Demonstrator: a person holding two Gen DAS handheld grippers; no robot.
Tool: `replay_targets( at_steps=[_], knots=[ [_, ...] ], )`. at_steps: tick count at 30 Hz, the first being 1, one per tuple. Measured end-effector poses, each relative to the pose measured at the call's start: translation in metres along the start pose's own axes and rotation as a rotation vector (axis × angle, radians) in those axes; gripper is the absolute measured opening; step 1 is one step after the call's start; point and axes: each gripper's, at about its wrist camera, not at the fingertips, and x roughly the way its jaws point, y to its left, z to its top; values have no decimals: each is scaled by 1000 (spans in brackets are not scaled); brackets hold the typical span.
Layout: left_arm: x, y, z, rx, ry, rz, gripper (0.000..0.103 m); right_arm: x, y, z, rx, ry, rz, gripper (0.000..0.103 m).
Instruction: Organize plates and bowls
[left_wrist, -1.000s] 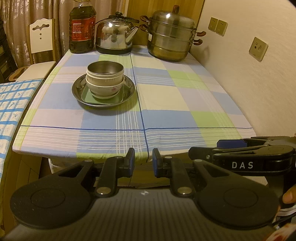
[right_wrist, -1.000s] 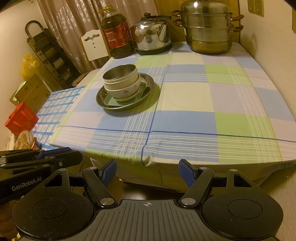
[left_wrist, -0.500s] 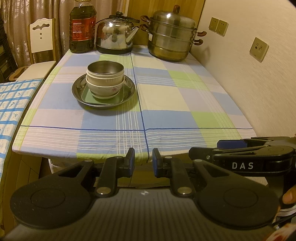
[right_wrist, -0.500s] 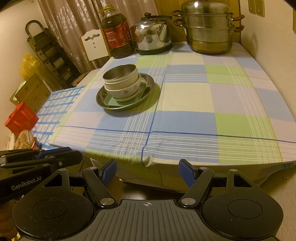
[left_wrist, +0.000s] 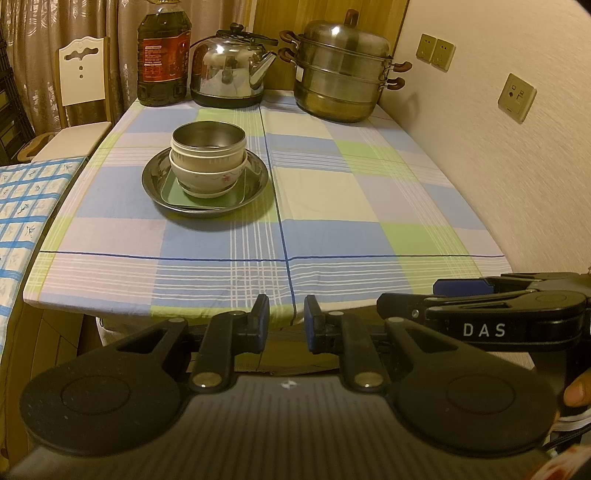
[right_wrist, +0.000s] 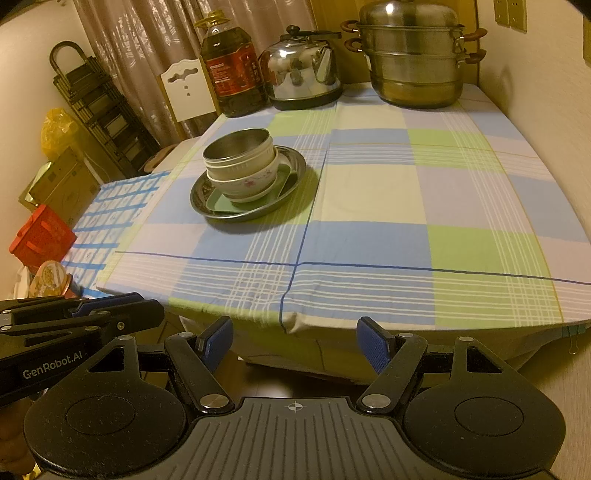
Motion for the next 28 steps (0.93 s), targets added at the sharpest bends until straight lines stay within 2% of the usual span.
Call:
replay_targets(
  at_steps=[28],
  knots=[
    [5,-6,4,-6,-4,10,17,0,-2,0,2,1,3,74]
  ],
)
